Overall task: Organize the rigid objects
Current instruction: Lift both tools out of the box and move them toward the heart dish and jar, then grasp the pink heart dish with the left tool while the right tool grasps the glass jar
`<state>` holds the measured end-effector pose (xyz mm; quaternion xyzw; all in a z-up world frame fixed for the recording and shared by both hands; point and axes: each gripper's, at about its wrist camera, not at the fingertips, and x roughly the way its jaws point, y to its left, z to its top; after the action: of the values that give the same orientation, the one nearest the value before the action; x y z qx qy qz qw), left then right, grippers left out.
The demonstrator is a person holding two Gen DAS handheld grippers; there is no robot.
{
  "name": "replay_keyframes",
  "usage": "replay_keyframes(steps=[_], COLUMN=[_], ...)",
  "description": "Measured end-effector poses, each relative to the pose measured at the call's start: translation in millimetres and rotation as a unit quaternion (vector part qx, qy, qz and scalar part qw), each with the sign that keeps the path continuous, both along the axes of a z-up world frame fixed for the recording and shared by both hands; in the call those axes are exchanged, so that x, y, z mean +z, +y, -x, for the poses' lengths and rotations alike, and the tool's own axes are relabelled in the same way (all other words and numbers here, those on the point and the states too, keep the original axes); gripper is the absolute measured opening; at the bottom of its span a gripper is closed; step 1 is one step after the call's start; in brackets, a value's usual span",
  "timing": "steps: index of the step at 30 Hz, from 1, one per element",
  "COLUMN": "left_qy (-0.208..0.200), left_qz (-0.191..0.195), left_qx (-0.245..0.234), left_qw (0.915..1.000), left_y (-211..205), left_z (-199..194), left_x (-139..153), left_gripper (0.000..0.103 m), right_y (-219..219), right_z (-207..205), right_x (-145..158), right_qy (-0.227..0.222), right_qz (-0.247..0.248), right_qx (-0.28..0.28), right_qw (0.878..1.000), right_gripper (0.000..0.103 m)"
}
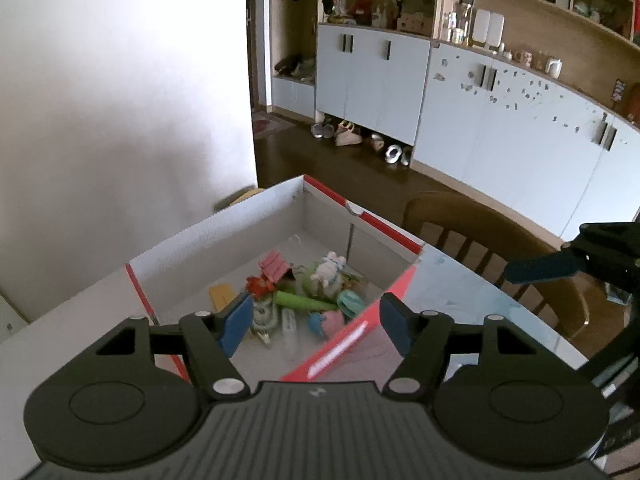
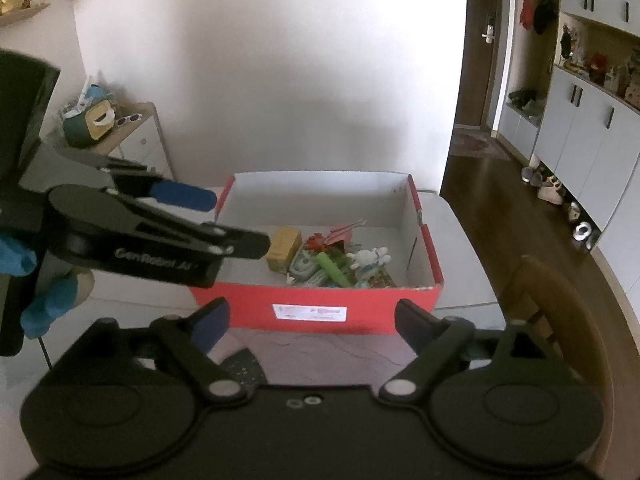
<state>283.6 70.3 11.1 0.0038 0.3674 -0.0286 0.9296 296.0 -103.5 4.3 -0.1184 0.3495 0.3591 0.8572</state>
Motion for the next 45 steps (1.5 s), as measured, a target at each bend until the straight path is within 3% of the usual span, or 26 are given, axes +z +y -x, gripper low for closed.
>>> replay_keyframes(steps=[11, 23, 36, 45], left_qy=[-0.019, -0.032, -0.016, 0.016], left_qz=[0.026, 0.066, 0.083, 0.062], left_qx=[-0.006, 0.013, 0.015, -0.001], left_qw=[0.9995, 0.9972, 0.9963, 0.998], left_y=[-9.7, -21.1, -53.7, -85.3], left_z=[54.8, 98.3, 114.2, 107.8], left_x=[-4.3, -32.9, -90.4, -134.2], left_gripper=[0.08, 0.087, 0.087, 0.087], right_y=[-22.2, -57.5, -82.6, -72.7], right_z=[35.3, 62.2, 33.4, 3.8], right_x=[-5.9, -32.1, -87.9, -117.3], right_qy=[0.002, -0.014, 0.03, 0.059], right_qz=[-0.022, -0.02, 0.001, -0.003], right_qx=[-0.003, -0.018, -0.064, -0.078], right_qw=[1.0, 1.0, 0.998, 0.995], right_gripper=[0.099, 0.103, 0.103, 0.103])
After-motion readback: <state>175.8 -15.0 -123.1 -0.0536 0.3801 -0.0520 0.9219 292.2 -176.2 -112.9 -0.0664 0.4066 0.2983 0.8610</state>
